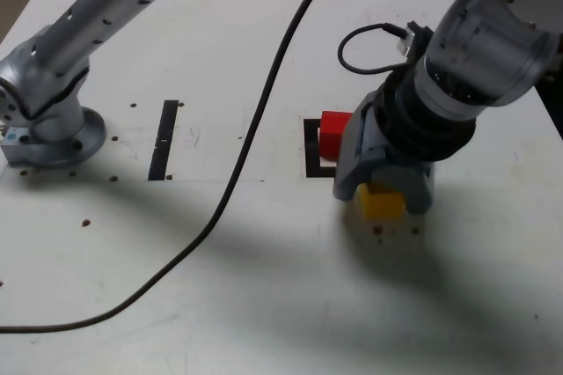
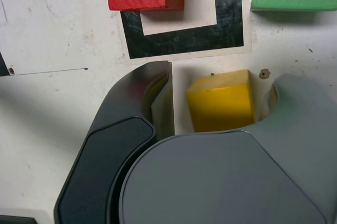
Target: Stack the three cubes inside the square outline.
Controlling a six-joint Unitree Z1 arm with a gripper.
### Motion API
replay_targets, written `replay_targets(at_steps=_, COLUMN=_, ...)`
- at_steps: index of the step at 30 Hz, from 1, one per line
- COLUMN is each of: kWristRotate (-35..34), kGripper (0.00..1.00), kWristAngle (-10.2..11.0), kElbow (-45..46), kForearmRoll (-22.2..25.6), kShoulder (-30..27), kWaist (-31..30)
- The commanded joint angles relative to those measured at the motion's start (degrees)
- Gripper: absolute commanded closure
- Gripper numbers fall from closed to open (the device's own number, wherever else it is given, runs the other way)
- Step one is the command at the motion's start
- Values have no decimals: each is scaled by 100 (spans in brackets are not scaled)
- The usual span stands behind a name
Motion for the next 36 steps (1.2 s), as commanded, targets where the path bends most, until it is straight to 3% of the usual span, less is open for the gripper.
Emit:
replay_targets(at_steps=1, kWristRotate=-1, kGripper=47, kWristAngle=-21, kElbow=24, kForearmRoll=11, kShoulder=-2, kWaist=1)
replay_targets(at_steps=10, kWristRotate=20, kGripper=53, kWristAngle=-118, kElbow=100, kForearmRoll=-71, kShoulder=16, kWaist=1)
replay_targets(at_steps=15, kWristRotate=28, kGripper=77, kWristAngle=-126, kElbow=102, kForearmRoll=-44, kShoulder=-43, kWaist=1)
replay_targets(at_steps=17, kWristRotate=31, kGripper=81, kWristAngle=-133, kElbow=94, kForearmRoll=-2, kShoulder=-86, kWaist=1)
replay_targets(at_steps=23, kWristRotate=84, kGripper=81, kWristAngle=-172, kElbow=39, kForearmRoll=260, kShoulder=-341, kWaist=7)
replay_targets(at_steps=31, kWristRotate=348, kGripper=81, kWristAngle=113, kElbow=483, kForearmRoll=363, kShoulder=-1390, kWaist=287)
replay_targets(at_steps=36, kWristRotate=597, kGripper=81, kWristAngle=186, kElbow=955, kForearmRoll=353, kShoulder=-1719, kWaist=751)
